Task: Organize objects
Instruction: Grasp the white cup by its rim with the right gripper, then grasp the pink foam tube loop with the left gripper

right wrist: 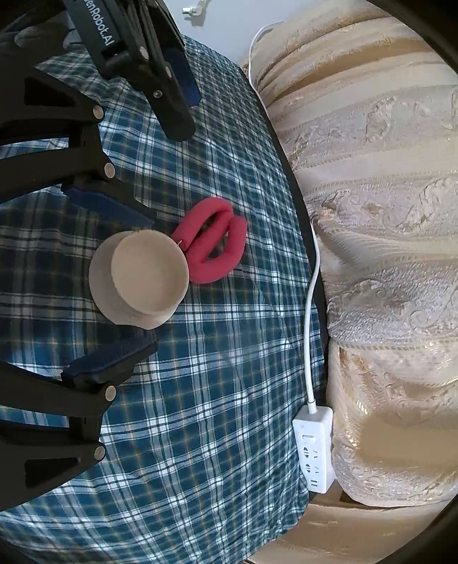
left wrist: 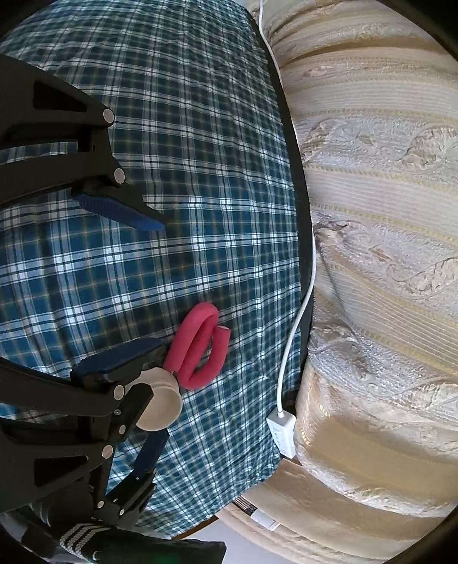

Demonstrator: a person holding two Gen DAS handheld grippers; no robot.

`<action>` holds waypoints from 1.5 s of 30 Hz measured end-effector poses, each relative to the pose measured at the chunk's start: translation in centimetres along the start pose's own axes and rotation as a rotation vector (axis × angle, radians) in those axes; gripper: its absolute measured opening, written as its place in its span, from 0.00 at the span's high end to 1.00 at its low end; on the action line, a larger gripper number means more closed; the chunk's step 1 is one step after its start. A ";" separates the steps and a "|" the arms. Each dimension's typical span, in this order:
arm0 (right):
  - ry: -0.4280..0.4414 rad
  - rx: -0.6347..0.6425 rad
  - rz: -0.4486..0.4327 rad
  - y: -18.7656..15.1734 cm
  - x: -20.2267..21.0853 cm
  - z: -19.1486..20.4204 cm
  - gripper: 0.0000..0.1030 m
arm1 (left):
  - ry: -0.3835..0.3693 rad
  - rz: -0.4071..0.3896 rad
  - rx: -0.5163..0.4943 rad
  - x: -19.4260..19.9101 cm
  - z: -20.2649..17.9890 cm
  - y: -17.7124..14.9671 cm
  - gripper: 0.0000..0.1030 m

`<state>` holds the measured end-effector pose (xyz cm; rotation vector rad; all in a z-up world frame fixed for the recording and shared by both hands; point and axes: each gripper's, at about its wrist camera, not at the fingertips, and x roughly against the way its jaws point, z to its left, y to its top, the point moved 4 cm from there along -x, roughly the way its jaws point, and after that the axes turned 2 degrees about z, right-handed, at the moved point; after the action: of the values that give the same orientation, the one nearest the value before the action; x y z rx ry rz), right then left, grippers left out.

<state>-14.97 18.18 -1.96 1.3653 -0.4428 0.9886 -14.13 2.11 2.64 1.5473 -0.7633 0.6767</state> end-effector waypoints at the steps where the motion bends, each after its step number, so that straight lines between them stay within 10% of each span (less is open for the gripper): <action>1: 0.005 -0.003 0.004 0.0 -0.1 -0.1 0.34 | 0.002 0.000 -0.002 -0.1 0.0 0.0 0.37; 31: -0.039 -0.019 -0.023 -4.7 5.4 -4.6 0.48 | 0.043 0.030 -0.084 -1.8 -4.7 0.0 0.37; 45: 0.009 -0.050 -0.055 -7.2 7.3 -6.0 0.48 | 0.001 0.084 0.098 -4.5 -6.5 1.5 0.37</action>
<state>-6.89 26.89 -1.90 1.3208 -0.4188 0.9329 -18.00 8.91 0.71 1.6103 -0.8082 0.7865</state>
